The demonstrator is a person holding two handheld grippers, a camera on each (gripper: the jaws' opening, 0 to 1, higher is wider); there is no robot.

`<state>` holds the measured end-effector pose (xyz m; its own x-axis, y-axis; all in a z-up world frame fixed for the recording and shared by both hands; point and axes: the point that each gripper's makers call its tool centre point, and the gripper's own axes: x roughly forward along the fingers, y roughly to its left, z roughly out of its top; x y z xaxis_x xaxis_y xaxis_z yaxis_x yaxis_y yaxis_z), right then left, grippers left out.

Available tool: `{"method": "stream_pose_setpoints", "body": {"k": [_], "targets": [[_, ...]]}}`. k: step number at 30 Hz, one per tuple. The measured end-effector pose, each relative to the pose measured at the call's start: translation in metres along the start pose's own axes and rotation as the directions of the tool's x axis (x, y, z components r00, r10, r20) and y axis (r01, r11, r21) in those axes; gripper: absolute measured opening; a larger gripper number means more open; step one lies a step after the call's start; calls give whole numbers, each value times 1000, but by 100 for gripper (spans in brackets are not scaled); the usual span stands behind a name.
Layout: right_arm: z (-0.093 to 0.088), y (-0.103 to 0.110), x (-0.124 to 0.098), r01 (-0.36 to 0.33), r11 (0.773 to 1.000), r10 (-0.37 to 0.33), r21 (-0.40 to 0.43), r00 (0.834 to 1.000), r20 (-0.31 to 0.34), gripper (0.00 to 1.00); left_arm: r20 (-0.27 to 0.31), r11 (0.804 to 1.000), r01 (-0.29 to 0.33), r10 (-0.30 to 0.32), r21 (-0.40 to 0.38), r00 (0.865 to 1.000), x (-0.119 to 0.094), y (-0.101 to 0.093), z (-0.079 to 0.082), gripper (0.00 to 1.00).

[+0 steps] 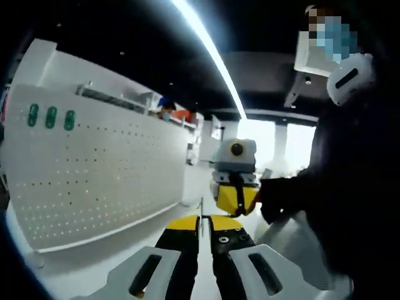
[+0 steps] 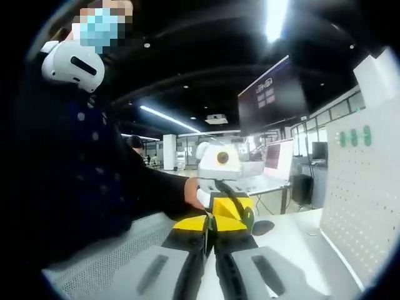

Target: Insert the hook assembly into the mounting plate slot until the hook locks in place.

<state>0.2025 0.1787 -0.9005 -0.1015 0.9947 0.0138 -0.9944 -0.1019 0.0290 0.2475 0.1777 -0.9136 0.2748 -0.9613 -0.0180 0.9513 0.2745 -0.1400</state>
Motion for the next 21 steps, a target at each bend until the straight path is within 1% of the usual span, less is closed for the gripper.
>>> {"method": "stream_pose_setpoints", "body": {"k": [1, 3, 6, 9, 10, 11, 16, 19, 21], "targets": [[0, -1, -1, 4, 1000, -4, -1, 1000, 0, 1, 5, 1000, -12, 12, 2, 1000, -1, 2, 1, 11], [1, -3, -2, 17, 1000, -17, 0, 1000, -1, 1, 9, 999, -31, 30, 10, 999, -4, 4, 3, 13], [0, -6, -3, 31, 1000, -31, 0, 1000, -1, 1, 0, 997, -63, 63, 37, 998, -6, 6, 3, 18], [0, -8, -5, 44, 999, -44, -1, 999, -4, 1, -14, 990, -118, 120, 72, 993, -8, 10, 1, 23], [0, -9, -5, 47, 999, -47, -2, 999, -5, 1, -17, 986, -140, 142, 86, 990, -9, 13, 1, 24], [0, -10, -5, 52, 999, -52, -1, 999, -5, 1, -20, 979, -174, 177, 108, 984, -10, 17, 1, 26], [-1, -12, -6, 63, 998, -63, 4, 998, -8, 1, -12, 960, -240, 244, 143, 970, -12, 22, 3, 30], [-2, -14, -6, 70, 997, -70, 7, 997, -12, 1, -10, 945, -287, 292, 157, 956, -14, 28, 3, 32], [-2, -15, -6, 74, 997, -74, 7, 997, -10, 1, -5, 929, -326, 332, 175, 943, -16, 33, 4, 32]]}}
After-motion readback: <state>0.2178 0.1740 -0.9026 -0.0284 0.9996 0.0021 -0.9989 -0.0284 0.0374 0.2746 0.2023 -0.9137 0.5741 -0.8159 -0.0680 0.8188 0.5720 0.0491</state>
